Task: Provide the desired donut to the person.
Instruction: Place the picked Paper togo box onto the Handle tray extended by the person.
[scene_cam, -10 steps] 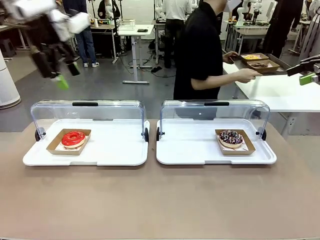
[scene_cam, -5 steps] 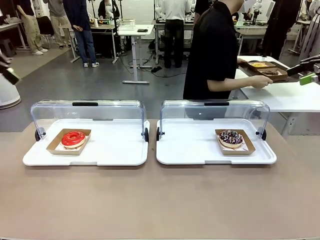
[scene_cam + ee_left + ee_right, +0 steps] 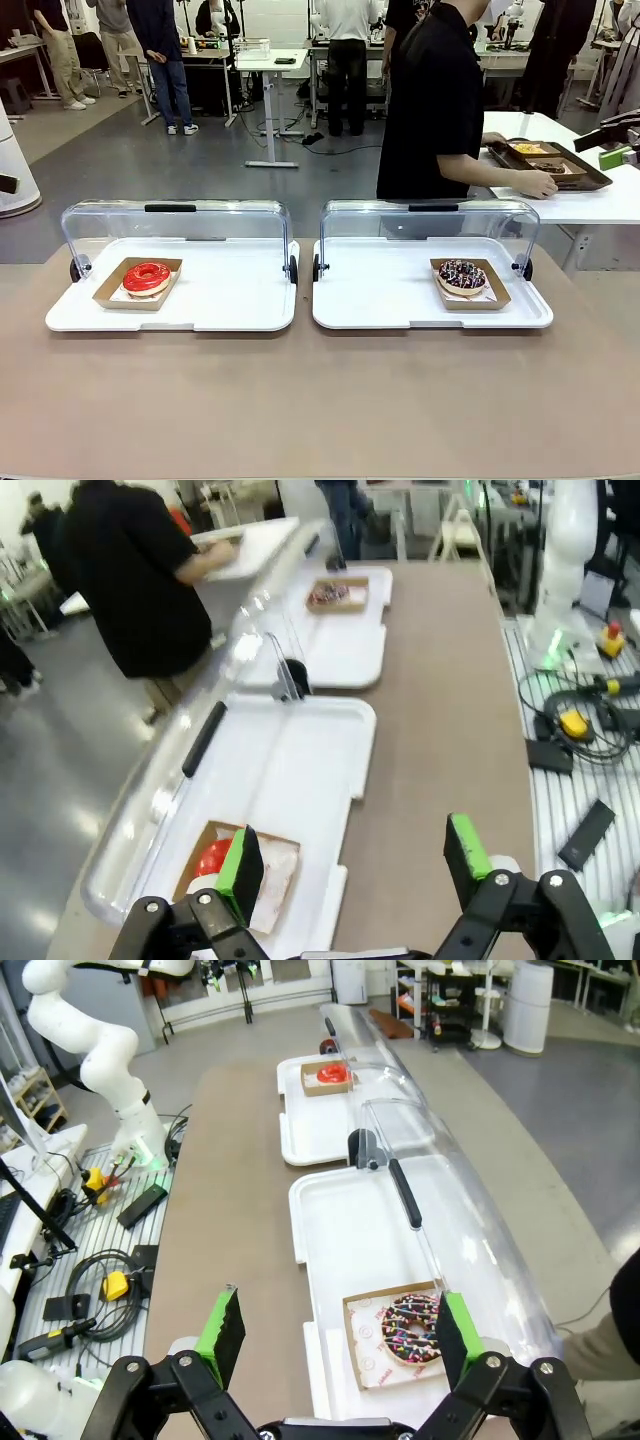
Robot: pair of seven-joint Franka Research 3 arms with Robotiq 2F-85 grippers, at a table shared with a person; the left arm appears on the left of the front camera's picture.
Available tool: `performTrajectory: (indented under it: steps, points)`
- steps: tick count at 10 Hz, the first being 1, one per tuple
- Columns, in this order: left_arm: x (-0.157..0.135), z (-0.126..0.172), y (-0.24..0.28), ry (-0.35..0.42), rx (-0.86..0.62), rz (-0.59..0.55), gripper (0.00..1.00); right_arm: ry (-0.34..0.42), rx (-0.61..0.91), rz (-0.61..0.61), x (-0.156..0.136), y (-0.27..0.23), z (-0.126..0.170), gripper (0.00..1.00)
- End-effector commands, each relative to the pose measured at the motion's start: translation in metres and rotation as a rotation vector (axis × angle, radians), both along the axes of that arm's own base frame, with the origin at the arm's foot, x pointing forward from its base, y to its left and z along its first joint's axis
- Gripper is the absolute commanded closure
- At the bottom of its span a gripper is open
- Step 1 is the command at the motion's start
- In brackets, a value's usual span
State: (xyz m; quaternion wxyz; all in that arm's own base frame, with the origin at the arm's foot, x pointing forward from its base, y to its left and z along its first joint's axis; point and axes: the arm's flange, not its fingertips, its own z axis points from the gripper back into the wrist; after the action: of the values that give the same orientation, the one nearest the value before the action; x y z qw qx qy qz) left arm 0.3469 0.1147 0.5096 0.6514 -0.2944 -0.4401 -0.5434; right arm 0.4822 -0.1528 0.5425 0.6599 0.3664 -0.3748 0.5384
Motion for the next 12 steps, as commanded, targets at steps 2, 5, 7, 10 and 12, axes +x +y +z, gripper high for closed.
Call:
performTrajectory:
  steps: [2, 5, 7, 10, 12]
  points:
    - [0.012, -0.019, 0.021, -0.043, -0.049, -0.045, 0.05, -0.002, 0.008, 0.0, 0.0, 0.001, 0.001, 0.0]
    - [0.024, -0.029, 0.032, 0.035, -0.06, 0.009, 0.05, -0.002, 0.008, 0.0, 0.0, 0.001, 0.001, 0.0]
    - [0.028, -0.026, 0.027, 0.053, -0.022, -0.053, 0.05, -0.002, 0.008, 0.0, 0.0, 0.001, 0.001, 0.0]
    - [0.025, -0.035, 0.028, 0.049, -0.03, -0.018, 0.05, -0.002, 0.008, 0.0, 0.0, 0.001, 0.001, 0.0]
    - [0.025, -0.035, 0.028, 0.049, -0.03, -0.018, 0.05, -0.002, 0.008, 0.0, 0.0, 0.001, 0.001, 0.0]
